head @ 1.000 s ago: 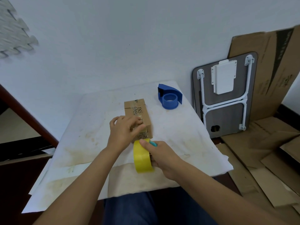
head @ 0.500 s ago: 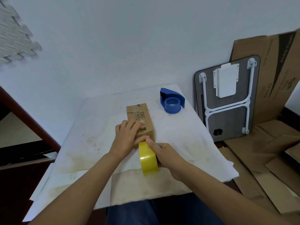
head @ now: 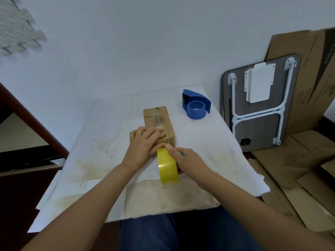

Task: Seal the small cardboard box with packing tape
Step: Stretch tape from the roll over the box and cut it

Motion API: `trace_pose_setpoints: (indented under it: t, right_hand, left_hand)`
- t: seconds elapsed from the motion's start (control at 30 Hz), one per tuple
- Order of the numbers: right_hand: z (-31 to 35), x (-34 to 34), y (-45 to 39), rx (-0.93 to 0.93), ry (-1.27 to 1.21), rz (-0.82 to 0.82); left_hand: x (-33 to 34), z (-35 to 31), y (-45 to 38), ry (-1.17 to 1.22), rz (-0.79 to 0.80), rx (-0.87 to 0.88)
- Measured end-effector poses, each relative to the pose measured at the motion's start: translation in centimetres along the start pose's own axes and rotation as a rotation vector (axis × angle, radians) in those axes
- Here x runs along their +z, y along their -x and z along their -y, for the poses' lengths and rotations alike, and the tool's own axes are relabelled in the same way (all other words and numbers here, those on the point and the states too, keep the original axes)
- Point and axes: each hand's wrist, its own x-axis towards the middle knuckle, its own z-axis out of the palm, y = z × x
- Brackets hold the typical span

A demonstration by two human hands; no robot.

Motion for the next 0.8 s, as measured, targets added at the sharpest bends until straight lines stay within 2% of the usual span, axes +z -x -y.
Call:
trace_pose_setpoints:
  t: [0.03, 0.1, 0.17, 0.23, 0.33, 0.43, 0.67, 0.73, 0.8]
  right_hand:
    - [0.1, -0.2, -0.1, 0.015, 0.003, -0.039]
    - [0.2, -0.8, -0.4, 0.134, -0.162, -0.09]
    - [0.4, -1.8, -0.1, 0.253, -0.431, -0.061]
    - [-0.1, -2.7, -0.1, 0.241, -0.548, 0.011]
    - [-0.6, -3.4, 0.0, 0.147, -0.581, 0.074]
    - [-0.5, -3.3, 0.3, 0.137, -0.576, 0.073]
    - [-0.9, -3.6, 0.4, 0.149, -0.588, 0.097]
    - [-0.8, -3.4, 0.2, 0.169, -0.696, 0.105]
    - [-0.6, -3.2, 0.1, 0.266, -0.867, 0.144]
  left_hand:
    - [-0.1, -0.1, 0.0, 0.002, 0.001, -0.007]
    - [-0.2, -0.2, -0.1, 0.008, 0.006, -0.021]
    - [-0.3, -0.2, -0.1, 0.024, 0.017, -0.028]
    - [-0.7, -0.2, -0.4, 0.057, 0.02, -0.046]
    - [-1.4, -0.7, -1.4, 0.128, 0.029, -0.106]
    - [-1.9, -1.3, -2.0, 0.186, 0.027, -0.161]
    - [-4.4, -2.8, -0.5, 0.431, -0.141, -0.353]
    - [-4.7, -3.4, 0.4, 0.475, -0.116, -0.447]
    - [-4.9, -3.9, 1.2, 0.505, -0.036, -0.622]
